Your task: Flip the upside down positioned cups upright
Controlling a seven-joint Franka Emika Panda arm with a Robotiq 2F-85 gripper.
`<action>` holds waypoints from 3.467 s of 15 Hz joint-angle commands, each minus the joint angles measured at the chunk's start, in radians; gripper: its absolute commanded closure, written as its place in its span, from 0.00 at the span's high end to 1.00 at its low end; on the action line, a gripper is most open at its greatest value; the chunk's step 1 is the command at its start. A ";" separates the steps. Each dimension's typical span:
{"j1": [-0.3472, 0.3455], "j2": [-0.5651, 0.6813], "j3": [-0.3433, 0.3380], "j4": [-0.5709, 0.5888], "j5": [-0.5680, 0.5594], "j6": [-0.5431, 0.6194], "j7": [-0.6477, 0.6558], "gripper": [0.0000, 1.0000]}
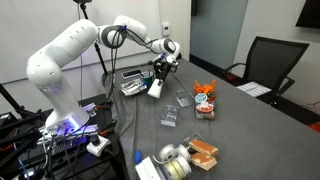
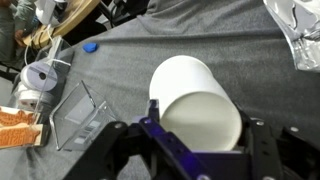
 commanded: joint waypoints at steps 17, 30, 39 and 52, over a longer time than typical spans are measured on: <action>-0.090 -0.457 0.038 -0.703 -0.031 0.703 -0.163 1.00; -0.225 -0.602 0.151 -0.823 0.071 1.015 -0.755 1.00; -0.201 -0.562 0.133 -0.765 0.064 0.987 -0.721 1.00; -0.335 -0.486 0.176 -0.860 0.067 1.201 -1.005 1.00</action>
